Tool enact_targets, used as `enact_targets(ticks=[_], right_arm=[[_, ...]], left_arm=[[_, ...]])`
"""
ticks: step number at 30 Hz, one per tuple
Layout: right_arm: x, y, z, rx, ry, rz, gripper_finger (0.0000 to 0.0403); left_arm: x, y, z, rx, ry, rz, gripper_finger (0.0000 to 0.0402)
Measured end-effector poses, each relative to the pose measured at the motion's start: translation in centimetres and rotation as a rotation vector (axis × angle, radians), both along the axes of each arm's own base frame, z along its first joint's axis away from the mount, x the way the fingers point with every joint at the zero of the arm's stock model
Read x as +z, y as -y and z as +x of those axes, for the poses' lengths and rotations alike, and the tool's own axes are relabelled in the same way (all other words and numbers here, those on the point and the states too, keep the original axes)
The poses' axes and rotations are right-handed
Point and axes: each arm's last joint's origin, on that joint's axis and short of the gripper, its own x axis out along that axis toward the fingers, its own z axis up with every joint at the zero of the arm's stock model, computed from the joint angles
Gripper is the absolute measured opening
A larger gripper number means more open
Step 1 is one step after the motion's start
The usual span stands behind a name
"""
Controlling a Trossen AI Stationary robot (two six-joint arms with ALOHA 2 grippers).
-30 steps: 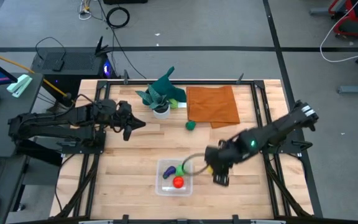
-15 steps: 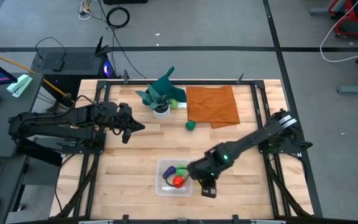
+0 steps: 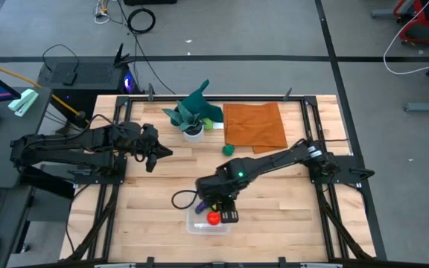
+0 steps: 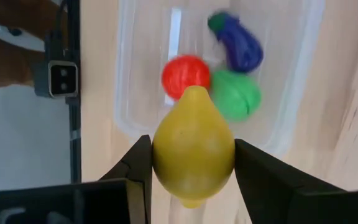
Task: Pick and placing Produce into tupperware
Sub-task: Put the lemon into the transparent bin
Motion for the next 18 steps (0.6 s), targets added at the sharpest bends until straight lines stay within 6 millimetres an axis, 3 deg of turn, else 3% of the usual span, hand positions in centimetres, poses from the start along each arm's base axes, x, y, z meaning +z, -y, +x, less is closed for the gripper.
enact_targets(ticks=[6, 18], right_arm=[[0.3, 0.2, 1.8, 0.011, 0.032, -0.008, 0.013], [-2.2, -1.7, 3.7, 0.146, 0.128, -0.038, 0.013]], left_arm=[[-0.4, 0.0, -0.2, 0.0, -0.049, -0.007, 0.0035], [-0.6, 0.0, -0.4, -0.004, -0.072, -0.001, 0.0028]])
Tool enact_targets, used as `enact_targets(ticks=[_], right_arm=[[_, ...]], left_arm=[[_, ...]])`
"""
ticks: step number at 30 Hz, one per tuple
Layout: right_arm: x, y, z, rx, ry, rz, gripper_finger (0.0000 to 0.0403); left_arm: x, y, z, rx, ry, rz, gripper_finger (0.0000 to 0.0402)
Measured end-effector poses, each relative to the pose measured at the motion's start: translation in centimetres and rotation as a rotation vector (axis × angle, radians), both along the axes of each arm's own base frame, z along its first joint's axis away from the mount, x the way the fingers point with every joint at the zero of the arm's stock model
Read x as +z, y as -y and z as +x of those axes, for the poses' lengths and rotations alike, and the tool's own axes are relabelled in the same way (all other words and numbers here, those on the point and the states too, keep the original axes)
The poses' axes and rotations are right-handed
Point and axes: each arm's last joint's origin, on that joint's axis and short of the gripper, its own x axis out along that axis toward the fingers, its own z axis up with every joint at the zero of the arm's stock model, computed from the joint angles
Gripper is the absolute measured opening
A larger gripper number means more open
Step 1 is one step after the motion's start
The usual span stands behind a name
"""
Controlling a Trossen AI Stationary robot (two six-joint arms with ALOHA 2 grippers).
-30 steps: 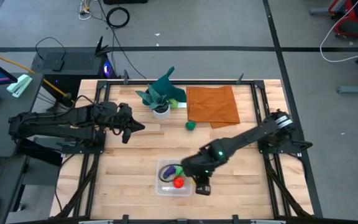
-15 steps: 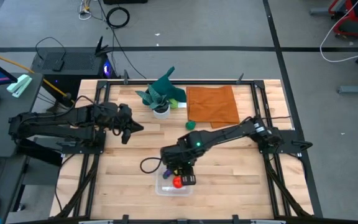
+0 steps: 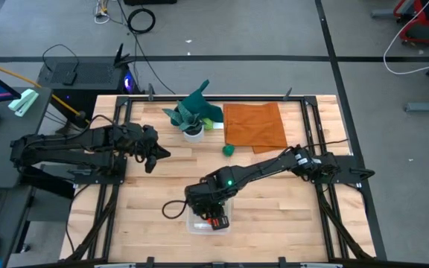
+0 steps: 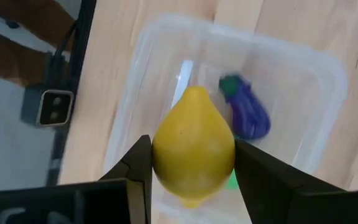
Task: Pick and placing Produce into tupperware
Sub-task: Put the lemon into the transparent bin
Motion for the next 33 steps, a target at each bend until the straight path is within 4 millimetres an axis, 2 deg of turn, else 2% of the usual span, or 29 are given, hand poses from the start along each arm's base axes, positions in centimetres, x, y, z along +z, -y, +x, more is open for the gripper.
enact_targets(ticks=[7, 15, 25, 33], right_arm=[[-2.4, 0.2, 1.6, 0.0, 0.023, -0.026, 0.013], [-4.3, -0.4, 2.2, 0.031, -0.004, -0.024, 0.013], [-4.8, -1.1, 2.8, 0.098, 0.062, -0.018, 0.013], [-5.4, -1.2, 3.0, 0.173, 0.08, -0.022, 0.013]], left_arm=[[-0.1, 0.0, -0.1, -0.002, -0.018, 0.0, 0.0034], [-0.2, 0.0, -0.1, -0.002, -0.028, -0.002, 0.0024], [-0.3, 0.0, -0.2, -0.011, -0.037, 0.01, 0.0035], [-0.4, 0.0, -0.2, -0.011, -0.045, 0.009, 0.0026]])
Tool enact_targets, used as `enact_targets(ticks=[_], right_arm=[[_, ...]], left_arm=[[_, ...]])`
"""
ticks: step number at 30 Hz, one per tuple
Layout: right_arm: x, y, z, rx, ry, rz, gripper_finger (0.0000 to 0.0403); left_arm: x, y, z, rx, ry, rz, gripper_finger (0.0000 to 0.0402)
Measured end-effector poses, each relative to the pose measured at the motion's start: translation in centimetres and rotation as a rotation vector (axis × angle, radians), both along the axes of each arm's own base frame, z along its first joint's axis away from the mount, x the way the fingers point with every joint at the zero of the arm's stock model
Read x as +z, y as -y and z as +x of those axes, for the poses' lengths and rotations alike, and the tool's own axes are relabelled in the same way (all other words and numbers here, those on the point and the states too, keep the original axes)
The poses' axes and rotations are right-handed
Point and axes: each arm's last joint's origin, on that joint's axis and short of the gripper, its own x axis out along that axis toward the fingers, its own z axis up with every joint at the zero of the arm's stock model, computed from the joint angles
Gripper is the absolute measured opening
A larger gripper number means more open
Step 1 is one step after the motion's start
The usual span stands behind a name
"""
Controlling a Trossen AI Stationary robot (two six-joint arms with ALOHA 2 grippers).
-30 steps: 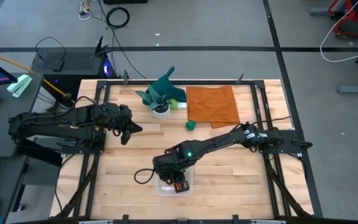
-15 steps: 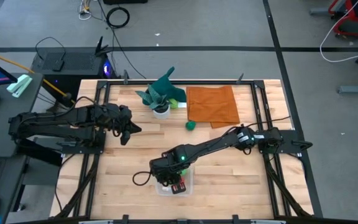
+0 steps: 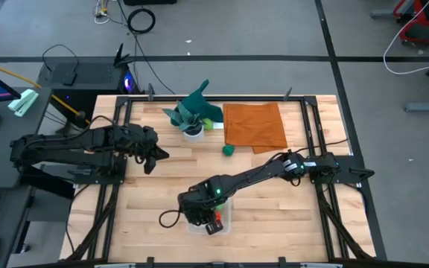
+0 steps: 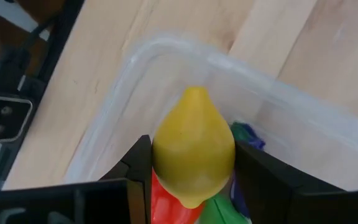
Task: Pick and placing Produce into tupperware
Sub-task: Put the lemon into the transparent bin
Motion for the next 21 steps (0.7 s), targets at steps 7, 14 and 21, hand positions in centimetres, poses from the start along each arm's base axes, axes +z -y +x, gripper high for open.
enact_targets(ticks=[7, 14, 21], right_arm=[[-1.6, 0.0, 0.0, -0.001, -0.024, -0.004, 0.013], [-2.3, -0.1, 0.2, 0.0, -0.01, 0.0, 0.013], [-3.1, -0.1, 0.1, 0.012, -0.013, -0.005, 0.013]], left_arm=[[0.0, 0.0, 0.0, 0.0, 0.001, 0.0, 0.0029], [0.0, 0.0, 0.0, 0.0, 0.001, 0.0, 0.0032], [0.0, 0.0, 0.0, 0.0, 0.001, 0.0, 0.0025]])
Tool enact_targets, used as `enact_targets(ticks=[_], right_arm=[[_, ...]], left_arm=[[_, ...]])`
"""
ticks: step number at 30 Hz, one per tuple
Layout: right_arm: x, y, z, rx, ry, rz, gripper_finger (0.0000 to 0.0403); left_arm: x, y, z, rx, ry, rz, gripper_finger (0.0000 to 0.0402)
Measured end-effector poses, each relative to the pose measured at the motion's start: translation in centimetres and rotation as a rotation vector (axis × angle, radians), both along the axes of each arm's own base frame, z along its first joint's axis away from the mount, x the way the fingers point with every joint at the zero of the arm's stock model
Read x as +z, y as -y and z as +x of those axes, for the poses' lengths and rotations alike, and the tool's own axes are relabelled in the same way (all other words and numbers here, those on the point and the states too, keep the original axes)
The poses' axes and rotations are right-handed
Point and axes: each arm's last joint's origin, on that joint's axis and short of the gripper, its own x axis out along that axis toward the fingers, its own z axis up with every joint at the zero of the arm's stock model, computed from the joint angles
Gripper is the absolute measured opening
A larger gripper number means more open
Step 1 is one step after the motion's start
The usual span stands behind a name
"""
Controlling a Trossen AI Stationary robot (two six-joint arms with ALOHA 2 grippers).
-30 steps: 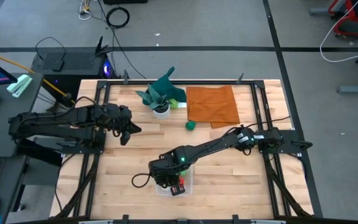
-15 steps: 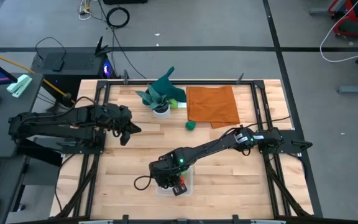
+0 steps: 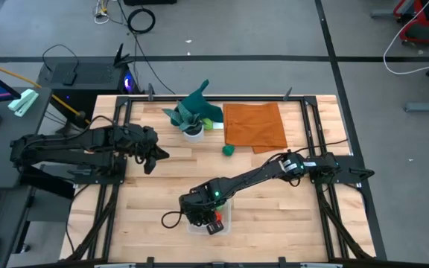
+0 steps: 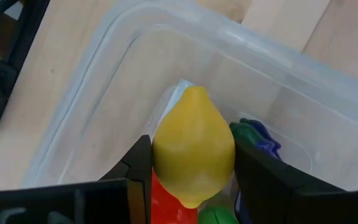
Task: Pick and placing Produce into tupperware
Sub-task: Put the lemon into the transparent bin
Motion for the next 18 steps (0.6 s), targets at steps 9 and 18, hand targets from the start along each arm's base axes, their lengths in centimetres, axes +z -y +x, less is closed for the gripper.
enact_targets(ticks=[9, 18], right_arm=[[0.04, -0.05, 0.16, 0.008, 0.02, 0.004, 0.0146], [0.06, -0.06, 0.14, 0.01, 0.018, 0.008, 0.0169]], left_arm=[[0.0, 0.0, 0.0, 0.0, 0.0, 0.0, 0.0035], [0.0, -0.01, 0.0, 0.0, 0.0, 0.0, 0.0027]])
